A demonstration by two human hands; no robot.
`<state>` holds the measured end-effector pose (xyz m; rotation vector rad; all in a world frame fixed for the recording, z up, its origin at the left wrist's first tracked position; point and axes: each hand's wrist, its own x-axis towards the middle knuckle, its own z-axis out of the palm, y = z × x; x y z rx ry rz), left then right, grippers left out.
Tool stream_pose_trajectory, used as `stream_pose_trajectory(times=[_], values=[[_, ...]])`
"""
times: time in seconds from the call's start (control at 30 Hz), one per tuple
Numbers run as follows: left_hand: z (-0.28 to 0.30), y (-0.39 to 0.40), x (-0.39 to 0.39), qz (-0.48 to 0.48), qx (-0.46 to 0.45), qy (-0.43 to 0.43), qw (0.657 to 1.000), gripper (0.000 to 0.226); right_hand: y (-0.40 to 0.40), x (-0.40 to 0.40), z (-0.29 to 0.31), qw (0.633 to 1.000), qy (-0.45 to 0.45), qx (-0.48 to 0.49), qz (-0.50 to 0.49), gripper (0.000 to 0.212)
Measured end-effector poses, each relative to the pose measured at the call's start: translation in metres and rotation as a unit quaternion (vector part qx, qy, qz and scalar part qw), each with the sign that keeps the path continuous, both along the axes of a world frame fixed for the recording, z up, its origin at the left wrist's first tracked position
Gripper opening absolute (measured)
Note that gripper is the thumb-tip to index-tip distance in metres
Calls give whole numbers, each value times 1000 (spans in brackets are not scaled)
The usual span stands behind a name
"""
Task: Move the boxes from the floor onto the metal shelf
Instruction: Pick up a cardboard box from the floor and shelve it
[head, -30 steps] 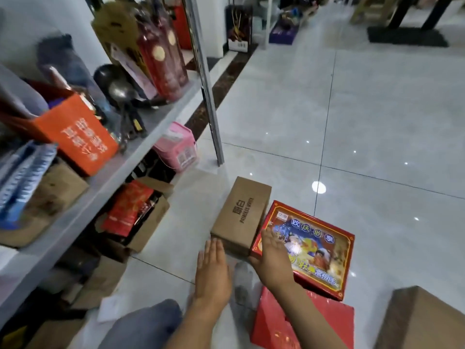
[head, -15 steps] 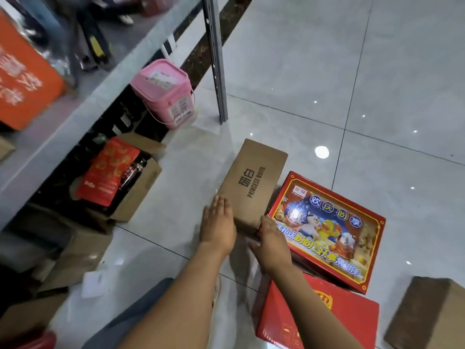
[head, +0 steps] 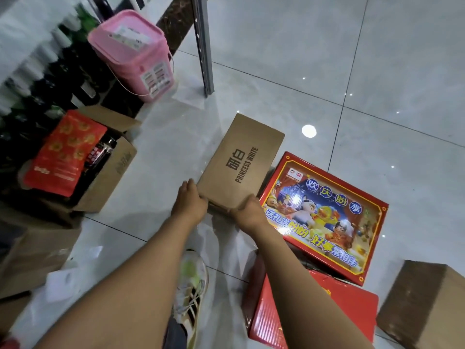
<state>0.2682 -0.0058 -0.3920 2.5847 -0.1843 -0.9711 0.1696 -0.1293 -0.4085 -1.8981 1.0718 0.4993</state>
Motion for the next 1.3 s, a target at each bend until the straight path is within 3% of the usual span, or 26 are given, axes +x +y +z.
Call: stream_pose_trajectory(times=[0.17, 0.37, 0.43, 0.5, 0.6, 0.67, 0.73, 0.83, 0.9, 1.03, 1.2, 1.3], values=[[1, -12, 16, 12, -30, 42, 999, 61, 2, 11, -5, 1000, 12, -3, -9, 59], [-2, -4, 14, 29, -68, 68, 995, 56, 3, 0, -2, 998, 1, -59, 26, 32], [-1, -1, 19, 47, -72, 114, 990, 56, 2, 0, -4, 999, -17, -50, -11, 26], [2, 0, 24, 71, -80, 153, 982, 59, 2, -3, -5, 994, -51, -7, -97, 34], [6, 2, 31, 86, -47, 167, 981, 67, 1, -5, -4, 955, -96, 110, -257, 47], [8, 8, 27, 74, -13, 166, 983, 65, 2, -5, -2, 951, -97, 136, -261, 44], [9, 14, 17, 81, -7, 163, 983, 60, 4, -5, 0, 960, -99, 113, -236, 59], [18, 18, 5, 140, -79, 133, 978, 63, 4, -6, 18, 963, -113, 95, -227, 60], [34, 17, -1, 173, -136, 112, 969, 61, 4, -11, 36, 952, -132, 118, -248, 52], [80, 22, -16, 197, -187, 99, 957, 57, 10, -26, 76, 928, -178, 173, -279, 56], [152, 40, -31, 204, -235, 50, 949, 59, 22, -43, 150, 900, -286, 184, -273, 32], [207, 52, -49, 208, -285, 22, 936, 59, 30, -58, 203, 885, -345, 183, -254, 37]])
